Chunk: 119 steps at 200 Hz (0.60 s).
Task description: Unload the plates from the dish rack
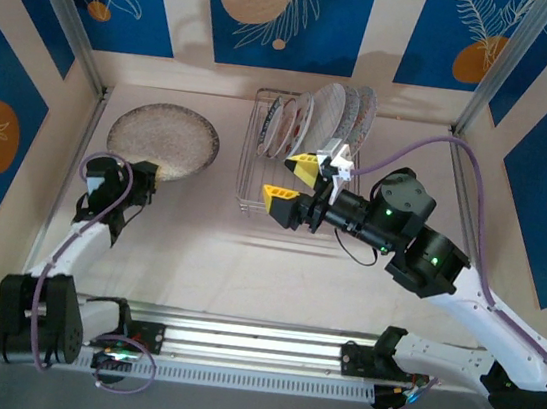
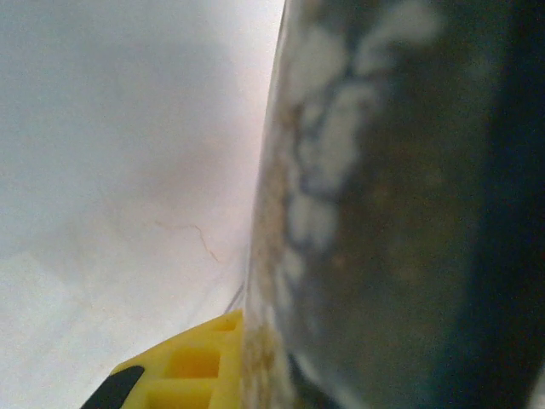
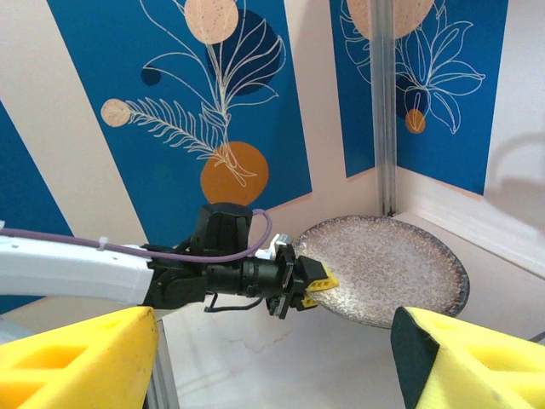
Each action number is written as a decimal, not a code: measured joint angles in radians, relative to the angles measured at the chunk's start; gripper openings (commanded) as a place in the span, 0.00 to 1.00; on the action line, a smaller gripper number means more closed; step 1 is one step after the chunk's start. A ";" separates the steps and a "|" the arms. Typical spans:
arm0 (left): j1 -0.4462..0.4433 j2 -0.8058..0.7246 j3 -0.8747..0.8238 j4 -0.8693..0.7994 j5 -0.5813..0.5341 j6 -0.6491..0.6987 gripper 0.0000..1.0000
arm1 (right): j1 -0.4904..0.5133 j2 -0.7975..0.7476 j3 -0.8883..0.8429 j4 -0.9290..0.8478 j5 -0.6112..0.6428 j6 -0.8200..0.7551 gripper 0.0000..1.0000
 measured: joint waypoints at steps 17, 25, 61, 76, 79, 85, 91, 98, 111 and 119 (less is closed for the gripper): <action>0.024 0.051 -0.008 0.040 0.009 0.002 0.00 | 0.000 0.010 0.000 -0.001 0.000 -0.004 0.74; 0.036 0.075 -0.010 0.062 0.016 0.005 0.00 | 0.000 0.015 0.000 -0.002 0.000 -0.004 0.74; 0.074 0.208 -0.010 0.177 0.047 0.008 0.00 | 0.000 0.028 0.000 -0.011 0.000 -0.004 0.74; 0.082 0.266 -0.010 0.220 0.058 0.008 0.00 | 0.000 0.028 0.000 -0.012 0.000 -0.005 0.74; 0.084 0.280 -0.010 0.230 0.061 0.008 0.00 | 0.000 0.028 0.000 -0.012 0.000 -0.005 0.74; 0.085 0.301 -0.008 0.242 0.065 0.009 0.00 | 0.000 0.028 0.000 -0.012 0.000 -0.008 0.74; 0.085 0.325 -0.005 0.255 0.070 0.009 0.00 | 0.000 0.028 0.000 -0.012 0.000 -0.012 0.74; 0.085 0.349 -0.003 0.264 0.074 0.009 0.00 | 0.000 0.028 0.000 -0.012 0.000 -0.015 0.74; 0.085 0.395 0.006 0.286 0.082 0.009 0.00 | -0.003 0.028 0.000 -0.012 0.000 -0.019 0.74; 0.085 0.422 0.012 0.299 0.088 0.008 0.00 | -0.006 0.028 0.000 -0.012 0.000 -0.020 0.74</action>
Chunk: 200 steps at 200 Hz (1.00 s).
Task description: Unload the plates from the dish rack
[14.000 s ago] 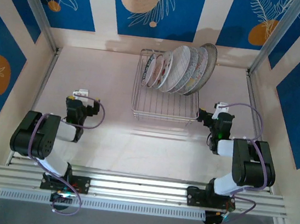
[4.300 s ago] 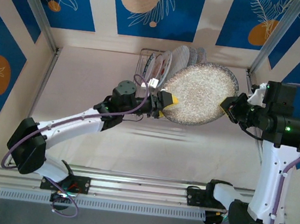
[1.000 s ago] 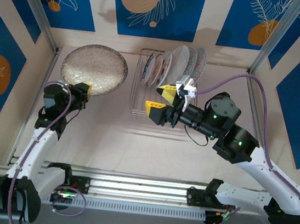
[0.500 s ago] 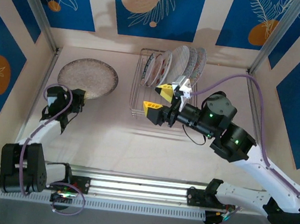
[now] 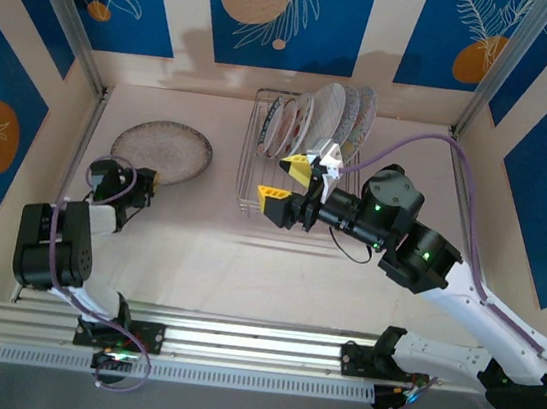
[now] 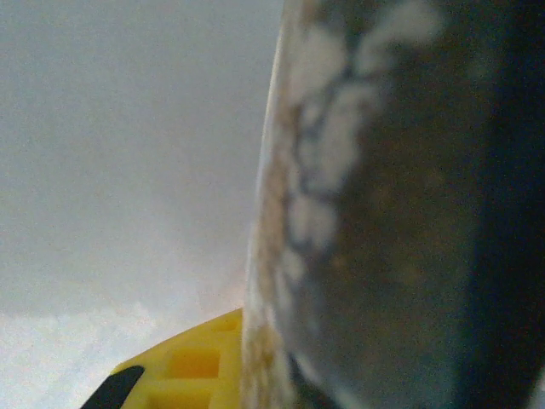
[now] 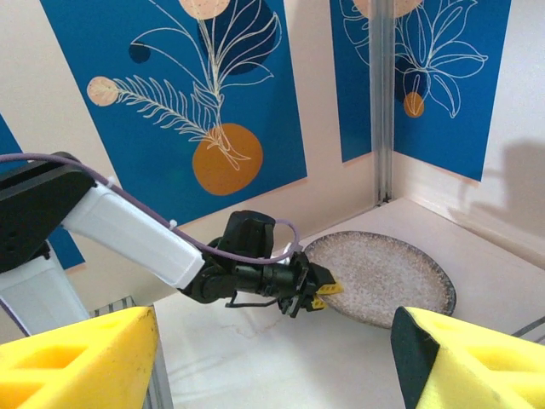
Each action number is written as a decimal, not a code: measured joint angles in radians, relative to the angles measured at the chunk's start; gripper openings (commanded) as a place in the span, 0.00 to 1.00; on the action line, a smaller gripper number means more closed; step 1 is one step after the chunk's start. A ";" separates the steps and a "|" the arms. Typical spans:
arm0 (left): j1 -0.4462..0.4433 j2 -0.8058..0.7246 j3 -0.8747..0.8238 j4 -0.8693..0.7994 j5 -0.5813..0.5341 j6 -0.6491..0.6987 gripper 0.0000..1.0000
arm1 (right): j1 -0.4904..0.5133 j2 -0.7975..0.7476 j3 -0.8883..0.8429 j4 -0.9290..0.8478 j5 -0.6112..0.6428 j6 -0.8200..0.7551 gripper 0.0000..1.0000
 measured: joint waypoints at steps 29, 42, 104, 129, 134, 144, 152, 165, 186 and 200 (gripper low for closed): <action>0.002 0.082 0.031 0.044 0.009 0.000 0.00 | -0.010 0.005 0.000 -0.004 0.000 -0.003 0.74; 0.003 0.117 0.049 0.069 0.010 0.000 0.00 | -0.013 0.010 0.000 -0.007 0.000 -0.003 0.74; 0.007 0.277 0.136 0.198 0.026 -0.001 0.00 | -0.035 0.013 0.000 -0.015 0.000 -0.002 0.74; 0.008 0.332 0.164 0.242 0.034 -0.001 0.00 | -0.044 0.013 0.000 -0.016 -0.001 -0.002 0.74; 0.008 0.342 0.175 0.245 0.034 0.000 0.00 | -0.045 0.013 0.000 -0.016 -0.001 -0.002 0.74; 0.008 0.359 0.193 0.247 0.035 -0.001 0.00 | -0.049 0.013 0.000 -0.018 -0.001 -0.002 0.74; 0.008 0.371 0.207 0.247 0.034 -0.001 0.00 | -0.051 0.013 0.000 -0.019 -0.001 -0.002 0.74; 0.010 0.393 0.229 0.253 0.035 -0.001 0.00 | -0.056 0.013 0.000 -0.019 -0.001 -0.002 0.74; 0.010 0.425 0.267 0.255 0.037 -0.001 0.00 | -0.061 0.013 0.000 -0.025 -0.002 -0.002 0.74; 0.010 0.439 0.292 0.244 0.037 -0.001 0.00 | -0.064 0.013 0.000 -0.027 -0.002 -0.001 0.74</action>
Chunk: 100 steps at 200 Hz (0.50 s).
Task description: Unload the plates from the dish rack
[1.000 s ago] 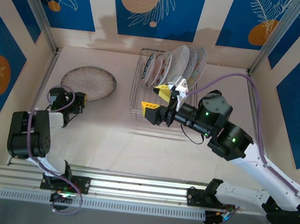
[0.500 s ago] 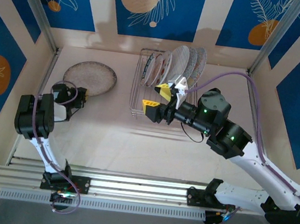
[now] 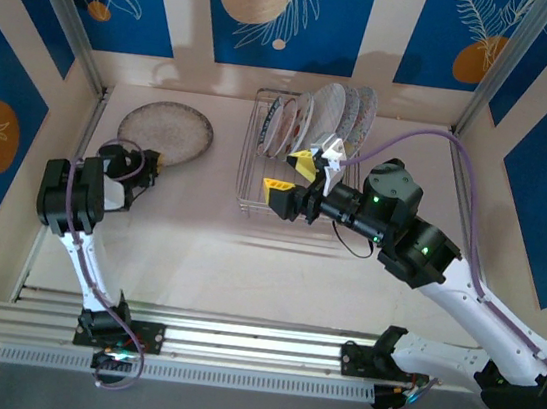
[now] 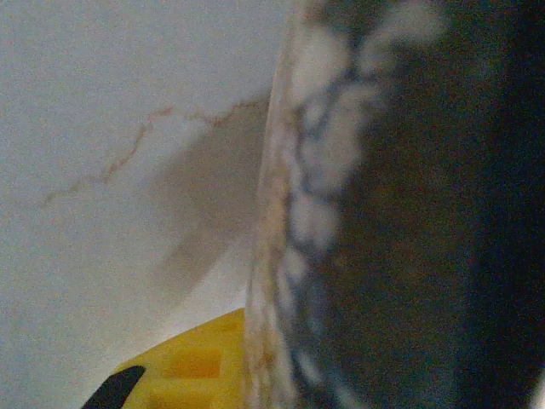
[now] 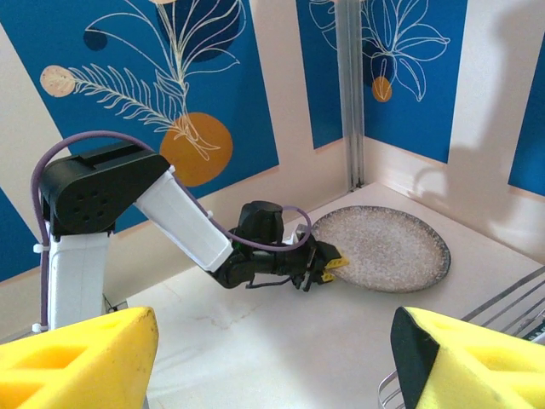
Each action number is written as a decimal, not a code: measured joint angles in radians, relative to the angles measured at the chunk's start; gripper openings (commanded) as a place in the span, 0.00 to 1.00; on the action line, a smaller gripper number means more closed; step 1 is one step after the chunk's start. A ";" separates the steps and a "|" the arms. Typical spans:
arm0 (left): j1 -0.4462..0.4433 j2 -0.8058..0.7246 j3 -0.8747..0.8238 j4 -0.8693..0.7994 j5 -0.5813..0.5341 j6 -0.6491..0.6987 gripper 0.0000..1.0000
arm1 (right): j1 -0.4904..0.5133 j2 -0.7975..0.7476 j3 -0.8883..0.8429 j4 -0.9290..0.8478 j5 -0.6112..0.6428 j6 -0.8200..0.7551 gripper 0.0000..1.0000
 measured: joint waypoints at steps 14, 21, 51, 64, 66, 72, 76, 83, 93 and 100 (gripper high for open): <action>0.000 0.019 0.031 -0.012 0.002 0.001 0.00 | -0.003 0.000 0.000 -0.003 -0.001 0.003 0.74; 0.001 0.029 0.048 -0.021 0.005 0.001 0.00 | -0.006 0.000 0.000 -0.005 -0.002 0.004 0.74; 0.003 0.062 0.109 -0.050 0.014 0.001 0.00 | -0.016 0.008 0.000 -0.014 -0.003 0.011 0.74; 0.004 0.064 0.117 -0.060 0.015 0.001 0.00 | -0.019 0.011 0.002 -0.021 -0.003 0.015 0.74; 0.005 0.064 0.117 -0.060 0.015 0.001 0.00 | -0.020 0.011 0.002 -0.022 -0.003 0.016 0.74; 0.005 0.065 0.118 -0.060 0.015 0.001 0.00 | -0.022 0.012 0.002 -0.024 -0.003 0.018 0.74; 0.005 0.066 0.118 -0.060 0.016 0.000 0.00 | -0.023 0.012 0.002 -0.025 -0.003 0.019 0.74; 0.005 0.068 0.119 -0.060 0.016 0.000 0.00 | -0.024 0.012 0.002 -0.026 -0.003 0.019 0.74; 0.005 0.069 0.121 -0.060 0.016 0.000 0.03 | -0.027 0.012 0.002 -0.026 -0.003 0.021 0.75; 0.005 0.069 0.124 -0.061 0.016 0.000 0.06 | -0.027 0.012 0.002 -0.026 -0.003 0.023 0.74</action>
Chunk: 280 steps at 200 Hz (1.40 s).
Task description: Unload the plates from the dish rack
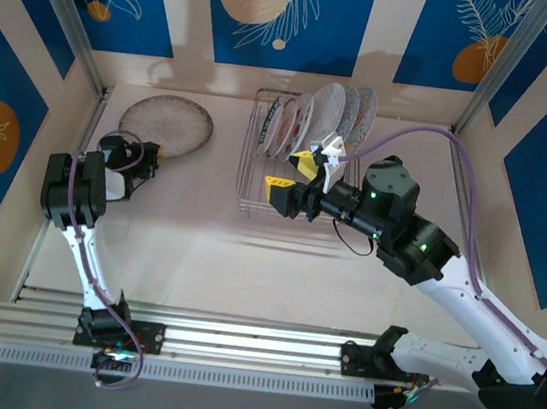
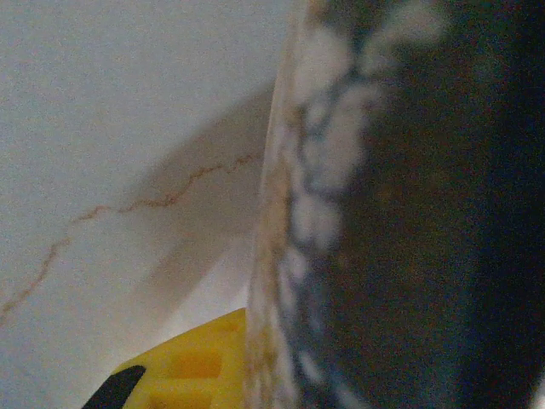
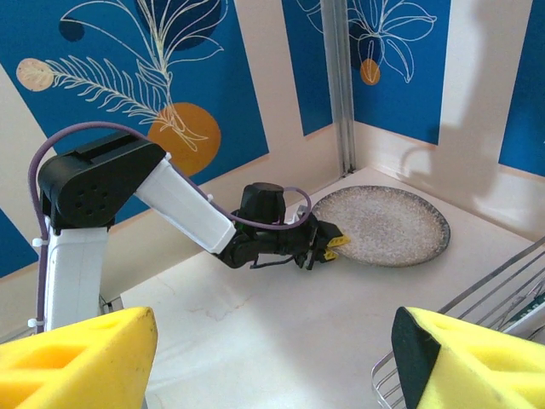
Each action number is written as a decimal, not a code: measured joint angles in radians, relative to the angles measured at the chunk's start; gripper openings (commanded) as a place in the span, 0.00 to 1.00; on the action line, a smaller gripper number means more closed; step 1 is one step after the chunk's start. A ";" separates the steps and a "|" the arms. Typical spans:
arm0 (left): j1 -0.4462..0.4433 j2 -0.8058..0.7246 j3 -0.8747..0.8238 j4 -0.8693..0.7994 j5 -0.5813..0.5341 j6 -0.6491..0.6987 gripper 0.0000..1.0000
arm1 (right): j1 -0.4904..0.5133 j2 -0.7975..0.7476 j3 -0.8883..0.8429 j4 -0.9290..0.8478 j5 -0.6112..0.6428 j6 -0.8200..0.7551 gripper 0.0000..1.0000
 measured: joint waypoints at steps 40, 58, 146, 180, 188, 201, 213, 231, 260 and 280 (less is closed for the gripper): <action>0.004 0.006 0.011 -0.013 0.011 0.000 0.17 | -0.003 0.000 0.000 -0.005 0.000 0.005 0.74; 0.005 0.008 0.021 -0.013 0.016 -0.002 0.28 | -0.003 0.000 0.000 -0.012 0.000 0.006 0.75; 0.010 -0.007 0.109 -0.214 0.049 0.051 0.59 | -0.009 0.000 0.009 -0.027 0.008 0.030 0.75; 0.010 -0.031 0.162 -0.370 0.051 0.095 0.65 | -0.009 -0.001 0.011 -0.034 0.012 0.037 0.75; 0.010 -0.035 0.173 -0.409 0.050 0.105 0.65 | -0.009 -0.001 0.012 -0.037 0.016 0.039 0.75; 0.010 -0.039 0.193 -0.471 0.051 0.121 0.66 | -0.009 -0.001 0.011 -0.043 0.020 0.041 0.75; 0.010 -0.040 0.216 -0.526 0.050 0.132 0.67 | -0.009 -0.001 0.012 -0.044 0.027 0.042 0.75; 0.010 -0.042 0.237 -0.589 0.048 0.148 0.67 | -0.010 -0.002 0.011 -0.045 0.031 0.048 0.75; 0.010 -0.049 0.256 -0.661 0.042 0.161 0.69 | -0.010 -0.003 0.012 -0.045 0.034 0.051 0.75; 0.010 -0.050 0.272 -0.702 0.039 0.174 0.74 | -0.010 -0.004 0.012 -0.045 0.035 0.055 0.75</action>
